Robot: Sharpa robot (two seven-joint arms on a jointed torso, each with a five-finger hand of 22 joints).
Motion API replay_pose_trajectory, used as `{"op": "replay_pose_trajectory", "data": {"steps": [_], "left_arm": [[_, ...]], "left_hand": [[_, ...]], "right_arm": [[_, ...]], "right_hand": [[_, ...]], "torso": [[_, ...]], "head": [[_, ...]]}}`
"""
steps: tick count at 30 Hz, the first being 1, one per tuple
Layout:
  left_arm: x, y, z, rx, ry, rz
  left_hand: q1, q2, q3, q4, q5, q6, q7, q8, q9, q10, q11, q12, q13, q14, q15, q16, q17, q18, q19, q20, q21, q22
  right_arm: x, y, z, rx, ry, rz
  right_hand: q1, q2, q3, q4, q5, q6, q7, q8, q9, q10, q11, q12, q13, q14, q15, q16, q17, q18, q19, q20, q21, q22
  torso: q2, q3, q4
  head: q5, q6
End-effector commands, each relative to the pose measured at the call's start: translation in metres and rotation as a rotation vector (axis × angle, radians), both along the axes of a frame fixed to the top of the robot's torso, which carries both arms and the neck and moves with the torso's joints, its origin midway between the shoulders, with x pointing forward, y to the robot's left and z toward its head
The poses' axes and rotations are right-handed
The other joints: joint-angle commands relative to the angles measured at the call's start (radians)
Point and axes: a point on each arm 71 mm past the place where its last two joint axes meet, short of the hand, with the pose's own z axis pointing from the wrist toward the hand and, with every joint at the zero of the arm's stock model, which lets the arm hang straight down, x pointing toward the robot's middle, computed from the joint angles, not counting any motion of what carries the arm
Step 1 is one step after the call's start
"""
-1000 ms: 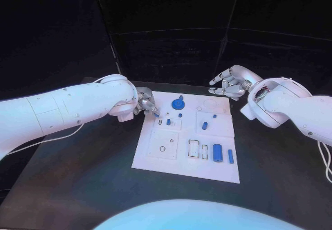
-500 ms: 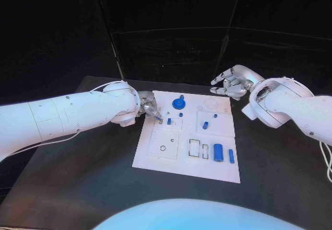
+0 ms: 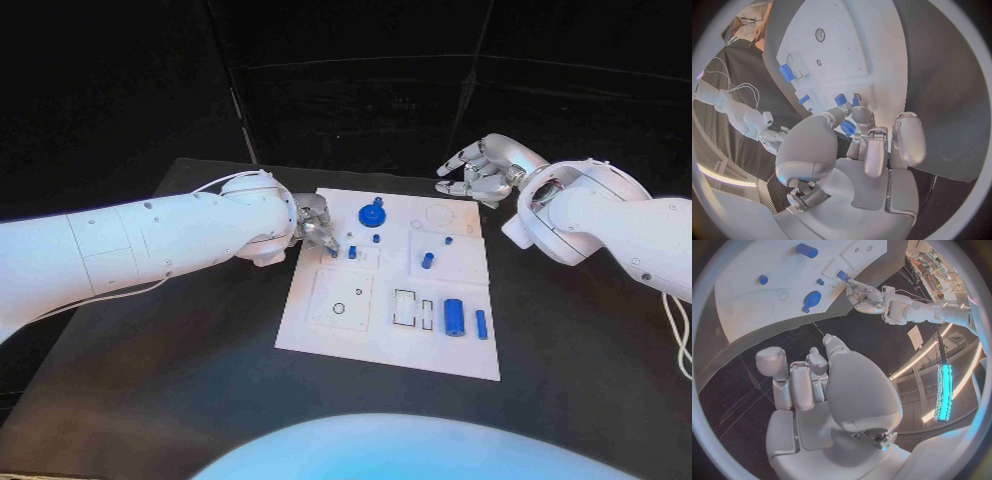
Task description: Assemble the parts on the task board
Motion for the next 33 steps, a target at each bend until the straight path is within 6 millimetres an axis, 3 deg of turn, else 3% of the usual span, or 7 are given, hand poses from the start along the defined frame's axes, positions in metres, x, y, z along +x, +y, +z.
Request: {"op": "replay_pose_trajectory", "data": {"steps": [1, 12, 19, 33], "left_arm": [[0.0001, 0.0005, -0.0020, 0.036, 0.029, -0.015], [0.0016, -0.0015, -0.0035, 0.046, 0.041, -0.021], [0.0015, -0.0019, -0.0043, 0.052, 0.052, -0.028], [0.0044, -0.0053, -0.0079, 0.074, 0.097, -0.046]], "left_hand": [[-0.005, 0.007, 0.099, -0.091, 0.005, 0.010, 0.000, 0.007, 0.004, 0.006, -0.002, 0.001, 0.000, 0.104, -0.007, 0.003, 0.263, 0.004, 0.003, -0.001, 0.001, 0.014], [-0.010, 0.005, 0.102, -0.089, 0.005, 0.012, -0.002, 0.013, 0.006, 0.007, -0.003, 0.002, 0.001, 0.104, -0.007, 0.003, 0.263, 0.004, 0.002, -0.001, 0.000, 0.014], [-0.029, 0.001, 0.114, -0.084, 0.005, 0.018, -0.010, 0.040, 0.020, 0.013, -0.010, 0.004, 0.002, 0.104, -0.012, 0.003, 0.263, 0.004, 0.002, -0.005, -0.001, 0.015], [-0.053, -0.005, 0.114, -0.074, 0.002, 0.013, -0.014, 0.059, 0.032, 0.011, -0.013, -0.009, -0.017, 0.104, -0.014, 0.003, 0.263, 0.005, 0.000, -0.007, -0.005, 0.013]], "right_arm": [[0.0000, 0.0008, 0.0011, -0.001, -0.002, 0.007], [0.0001, 0.0011, 0.0010, -0.001, -0.002, 0.007], [0.0003, 0.0007, 0.0009, -0.001, -0.002, 0.006], [0.0003, 0.0021, 0.0007, -0.002, 0.000, 0.009]], "right_hand": [[0.006, 0.003, 0.001, 0.007, 0.005, -0.006, -0.001, 0.004, -0.001, -0.004, 0.000, 0.006, -0.002, 0.039, -0.006, -0.006, 0.001, 0.014, 0.007, -0.001, -0.004, -0.001], [0.006, 0.003, 0.001, 0.007, 0.005, -0.006, -0.001, 0.004, -0.001, -0.004, 0.000, 0.006, -0.002, 0.039, -0.006, -0.006, 0.001, 0.014, 0.007, -0.001, -0.004, -0.001], [0.006, 0.003, 0.002, 0.008, 0.008, -0.006, -0.001, 0.004, -0.001, -0.004, 0.000, 0.007, -0.001, 0.039, -0.006, -0.007, 0.000, 0.014, 0.007, -0.001, -0.004, -0.001], [0.008, 0.002, 0.003, 0.007, 0.011, -0.006, -0.001, 0.005, -0.001, -0.004, 0.000, 0.007, -0.001, 0.039, -0.006, -0.007, 0.000, 0.014, 0.007, -0.001, -0.004, -0.002]], "torso": [[0.000, 0.0000, -0.0004], [0.000, 0.0005, 0.0006], [0.000, -0.0001, 0.0007], [-0.001, 0.0009, 0.0008]], "head": [[0.000, -0.001], [0.001, -0.004], [0.002, -0.006], [0.000, -0.008]]}}
